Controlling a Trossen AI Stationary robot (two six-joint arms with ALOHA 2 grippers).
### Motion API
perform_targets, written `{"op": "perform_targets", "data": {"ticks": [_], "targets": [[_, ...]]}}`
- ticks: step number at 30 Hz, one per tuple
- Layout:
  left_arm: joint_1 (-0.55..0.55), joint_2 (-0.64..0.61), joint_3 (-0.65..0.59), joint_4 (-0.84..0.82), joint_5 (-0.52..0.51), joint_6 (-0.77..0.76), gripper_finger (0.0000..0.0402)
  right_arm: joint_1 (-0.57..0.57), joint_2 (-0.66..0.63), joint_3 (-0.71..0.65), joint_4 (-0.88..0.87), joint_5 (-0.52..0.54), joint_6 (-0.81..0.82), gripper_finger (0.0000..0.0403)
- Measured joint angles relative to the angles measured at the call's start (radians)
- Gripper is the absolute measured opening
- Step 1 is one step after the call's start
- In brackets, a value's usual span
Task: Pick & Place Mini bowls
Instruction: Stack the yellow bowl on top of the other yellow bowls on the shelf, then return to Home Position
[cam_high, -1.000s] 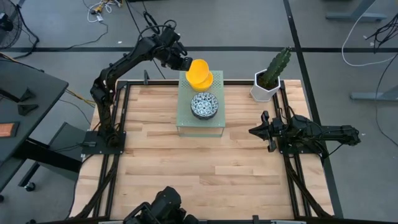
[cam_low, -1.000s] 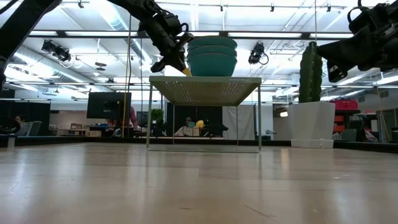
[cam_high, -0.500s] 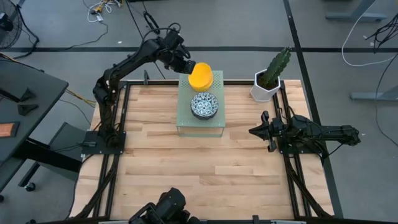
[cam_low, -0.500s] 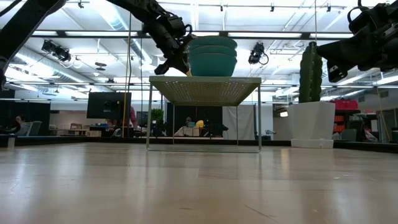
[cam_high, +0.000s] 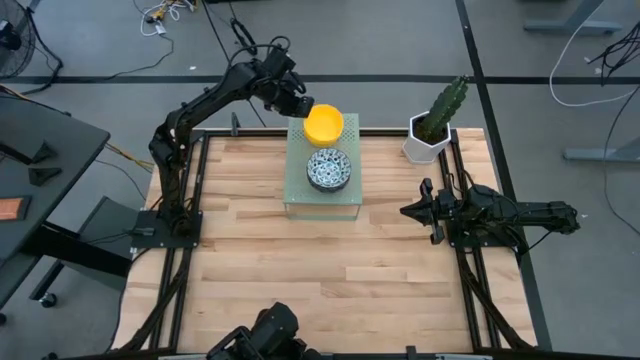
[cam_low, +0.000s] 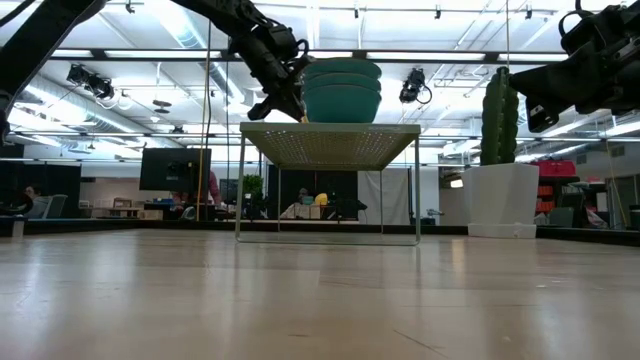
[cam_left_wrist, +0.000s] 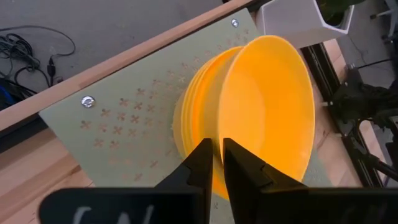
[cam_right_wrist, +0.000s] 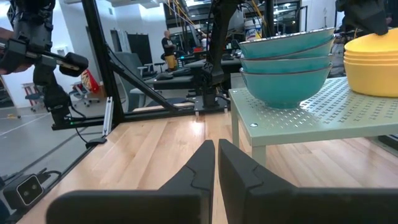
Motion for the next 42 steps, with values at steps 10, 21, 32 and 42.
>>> {"op": "perform_targets", "data": {"ticks": [10,21,32,42], "targets": [[0.0,0.0,0.0,0.0,-0.01,0.006,0.0048,0.0,0.0,0.0,0.0,0.0,0.0,0.0027],[0.001,0.0,0.0,0.0,-0.016,0.02,0.0098,0.0,0.0,0.0,0.0,0.0,0.0,0.0027],[0.006,0.0,0.065,-0.018,0.019,0.057,0.0156,0.0,0.0,0.0,0.0,0.0,0.0,0.0027],[-0.026,-0.016,0.128,-0.034,0.024,0.131,0.0161,0.0,0.0,0.0,0.0,0.0,0.0,0.0027]]}}
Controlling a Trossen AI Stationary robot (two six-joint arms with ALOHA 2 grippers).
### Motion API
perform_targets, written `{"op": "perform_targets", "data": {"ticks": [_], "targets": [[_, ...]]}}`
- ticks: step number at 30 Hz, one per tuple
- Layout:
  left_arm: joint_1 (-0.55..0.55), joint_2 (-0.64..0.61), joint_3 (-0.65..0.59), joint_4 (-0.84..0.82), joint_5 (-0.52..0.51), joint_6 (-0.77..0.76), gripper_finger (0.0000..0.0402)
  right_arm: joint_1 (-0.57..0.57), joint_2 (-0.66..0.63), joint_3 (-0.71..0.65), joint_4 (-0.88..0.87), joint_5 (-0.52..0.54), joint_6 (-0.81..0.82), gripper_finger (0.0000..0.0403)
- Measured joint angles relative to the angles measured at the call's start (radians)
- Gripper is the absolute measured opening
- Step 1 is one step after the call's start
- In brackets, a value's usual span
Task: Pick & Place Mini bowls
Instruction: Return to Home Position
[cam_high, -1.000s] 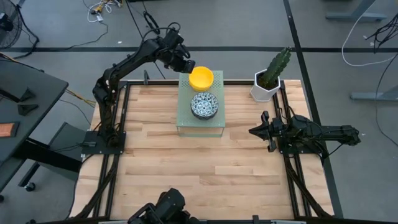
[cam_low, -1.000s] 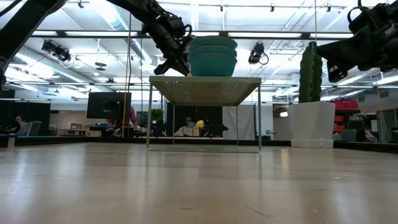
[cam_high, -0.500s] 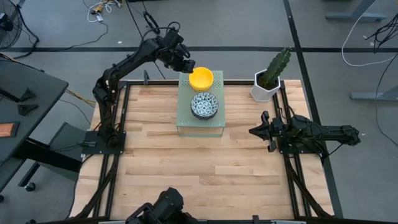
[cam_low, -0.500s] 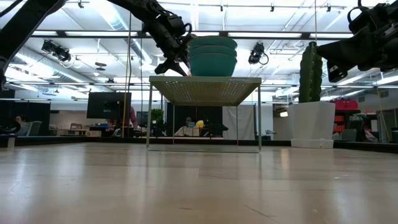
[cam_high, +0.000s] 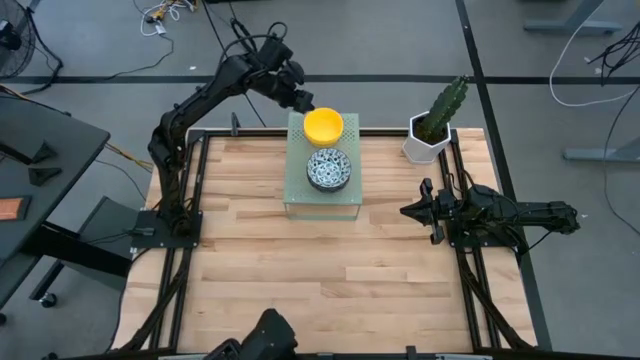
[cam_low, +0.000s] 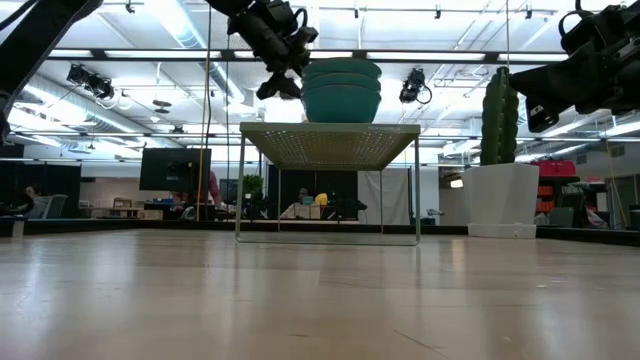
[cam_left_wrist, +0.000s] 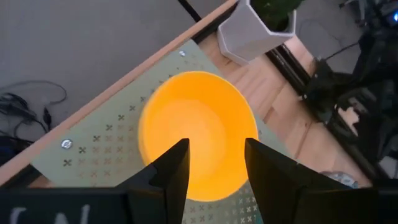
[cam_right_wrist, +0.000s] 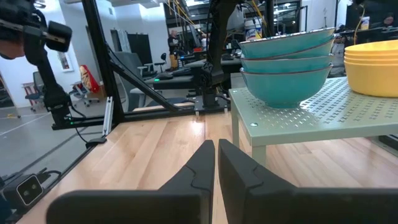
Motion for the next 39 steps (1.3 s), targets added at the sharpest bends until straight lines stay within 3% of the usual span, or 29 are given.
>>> {"op": "perform_targets", "data": {"ticks": [8,13,21,28,32,39], "targets": [[-0.069,-0.052,0.0,-0.037,-0.122,0.104,0.015,0.0,0.0,0.0,0.0,0.0,0.0,0.0027],[-0.108,-0.076,0.0,-0.04,-0.129,0.133,0.011,0.0,0.0,0.0,0.0,0.0,0.0,0.0027],[-0.184,-0.092,-0.001,-0.056,-0.135,0.203,0.0011,0.0,0.0,0.0,0.0,0.0,0.0,0.0027],[-0.246,-0.121,-0.009,-0.064,-0.139,0.225,0.0004,0.0,0.0,0.0,0.0,0.0,0.0,0.0027],[-0.287,-0.193,-0.116,-0.017,-0.154,0.241,0.0003,0.0,0.0,0.0,0.0,0.0,0.0,0.0027],[-0.368,-0.399,-0.441,0.164,-0.152,0.219,0.0002,0.0,0.0,0.0,0.0,0.0,0.0,0.0027]]}}
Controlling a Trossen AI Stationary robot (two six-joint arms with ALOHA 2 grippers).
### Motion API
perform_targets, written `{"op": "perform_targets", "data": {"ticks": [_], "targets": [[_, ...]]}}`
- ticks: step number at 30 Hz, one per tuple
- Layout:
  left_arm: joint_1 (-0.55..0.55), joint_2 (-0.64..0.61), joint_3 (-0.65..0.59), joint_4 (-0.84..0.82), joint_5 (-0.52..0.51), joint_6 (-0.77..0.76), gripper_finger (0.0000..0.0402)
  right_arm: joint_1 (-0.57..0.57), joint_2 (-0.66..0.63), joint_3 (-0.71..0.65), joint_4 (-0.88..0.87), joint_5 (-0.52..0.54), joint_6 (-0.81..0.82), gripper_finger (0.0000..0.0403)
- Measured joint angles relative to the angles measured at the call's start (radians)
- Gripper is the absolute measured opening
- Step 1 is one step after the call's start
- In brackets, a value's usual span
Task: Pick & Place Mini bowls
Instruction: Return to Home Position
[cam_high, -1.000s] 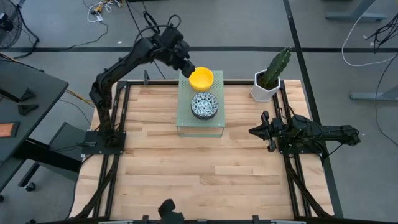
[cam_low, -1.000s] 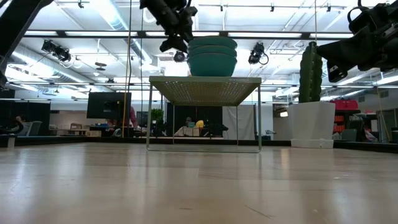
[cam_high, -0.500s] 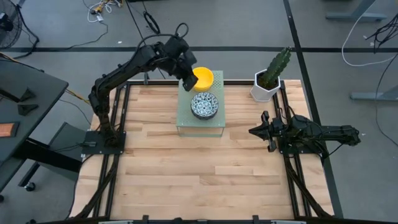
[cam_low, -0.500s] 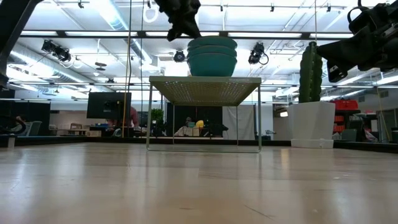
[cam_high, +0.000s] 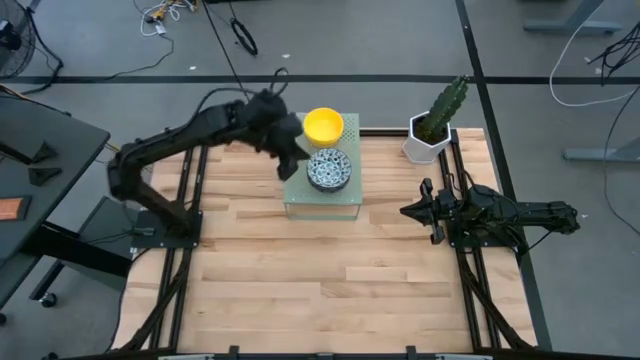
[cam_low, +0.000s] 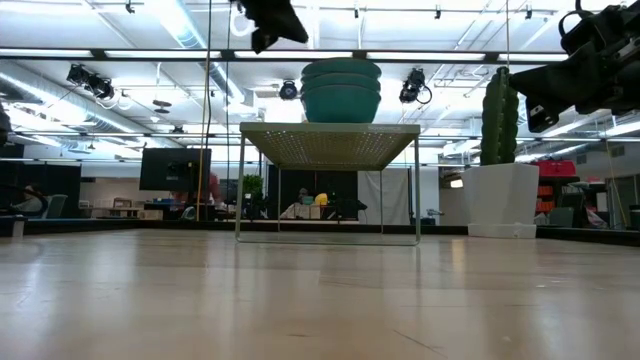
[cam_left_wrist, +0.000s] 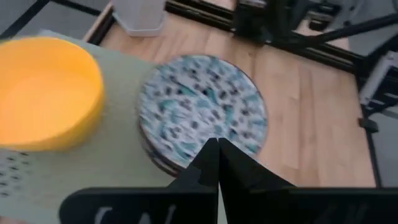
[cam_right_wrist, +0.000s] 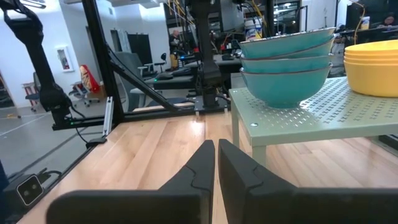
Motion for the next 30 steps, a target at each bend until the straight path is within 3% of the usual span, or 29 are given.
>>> {"op": "perform_targets", "data": {"ticks": [11,19,30], "targets": [[-0.132,-0.258,-0.396,0.259,-0.019,-0.046,0.0001,0.0,0.0,0.0,0.0,0.0,0.0,0.0027],[-0.201,-0.369,-0.66,0.61,-0.029,-0.096,0.0001,0.0,0.0,0.0,0.0,0.0,0.0,0.0027],[-0.302,-0.4,-0.759,0.767,-0.111,-0.113,0.0002,0.0,0.0,0.0,0.0,0.0,0.0,0.0027]]}}
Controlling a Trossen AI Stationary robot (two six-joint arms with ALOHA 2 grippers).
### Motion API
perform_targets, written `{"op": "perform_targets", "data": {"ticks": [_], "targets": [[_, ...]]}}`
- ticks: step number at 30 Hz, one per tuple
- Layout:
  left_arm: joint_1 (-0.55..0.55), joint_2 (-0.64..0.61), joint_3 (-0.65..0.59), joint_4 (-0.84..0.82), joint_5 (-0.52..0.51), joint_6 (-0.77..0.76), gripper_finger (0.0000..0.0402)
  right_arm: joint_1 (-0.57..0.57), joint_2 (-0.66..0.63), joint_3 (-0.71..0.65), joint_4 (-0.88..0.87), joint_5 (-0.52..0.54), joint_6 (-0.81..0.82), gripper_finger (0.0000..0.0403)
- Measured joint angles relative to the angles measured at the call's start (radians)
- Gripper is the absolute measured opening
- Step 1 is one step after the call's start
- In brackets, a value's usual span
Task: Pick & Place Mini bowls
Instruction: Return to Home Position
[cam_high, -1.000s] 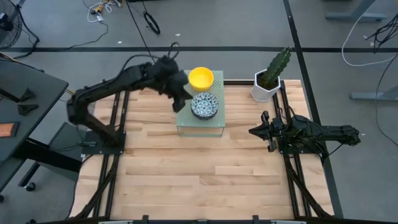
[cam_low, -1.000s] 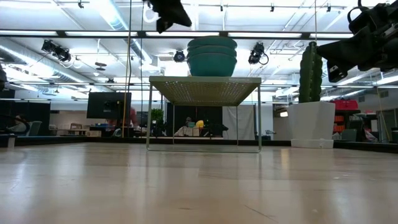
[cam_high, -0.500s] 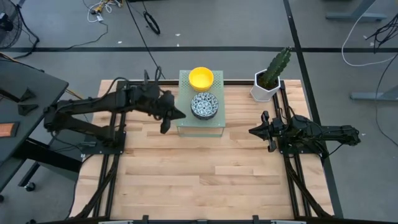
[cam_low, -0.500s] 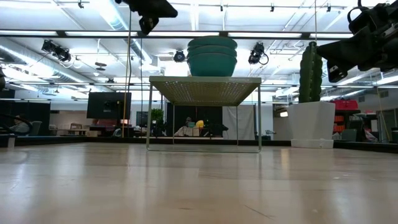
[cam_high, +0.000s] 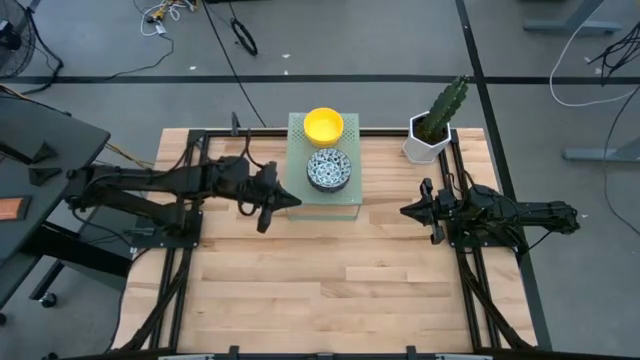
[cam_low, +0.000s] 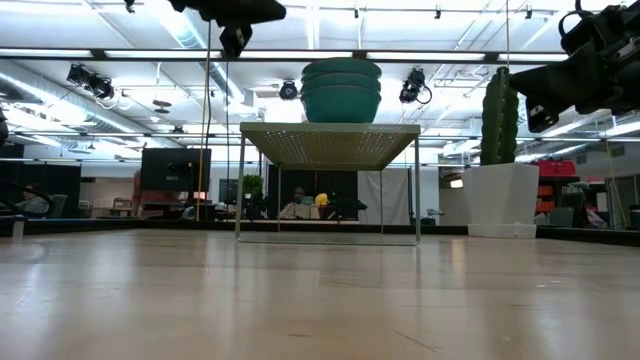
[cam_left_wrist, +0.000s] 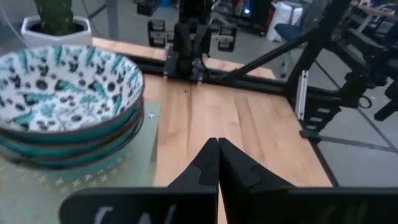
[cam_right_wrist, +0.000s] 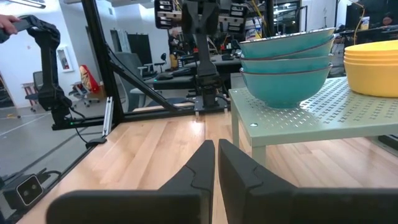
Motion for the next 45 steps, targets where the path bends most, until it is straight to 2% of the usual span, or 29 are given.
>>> {"op": "perform_targets", "data": {"ticks": [6,10,15,20,30,45], "targets": [[-0.048,0.002,0.0,0.018,-0.081,0.008,0.0001,0.0,0.0,0.0,0.0,0.0,0.0,0.0027],[-0.057,0.002,-0.004,0.025,-0.086,0.022,0.0001,0.0,0.0,0.0,0.0,0.0,0.0,0.0027],[-0.075,-0.035,-0.122,0.195,-0.085,0.025,0.0001,0.0,0.0,0.0,0.0,0.0,0.0,0.0027],[-0.108,-0.118,-0.276,0.32,-0.082,-0.01,0.0001,0.0,0.0,0.0,0.0,0.0,0.0,0.0027],[-0.153,-0.375,-0.5,0.362,-0.068,-0.026,0.0001,0.0,0.0,0.0,0.0,0.0,0.0,0.0027],[-0.052,-0.619,-0.715,0.41,0.069,-0.026,0.0001,0.0,0.0,0.0,0.0,0.0,0.0,0.0027]]}}
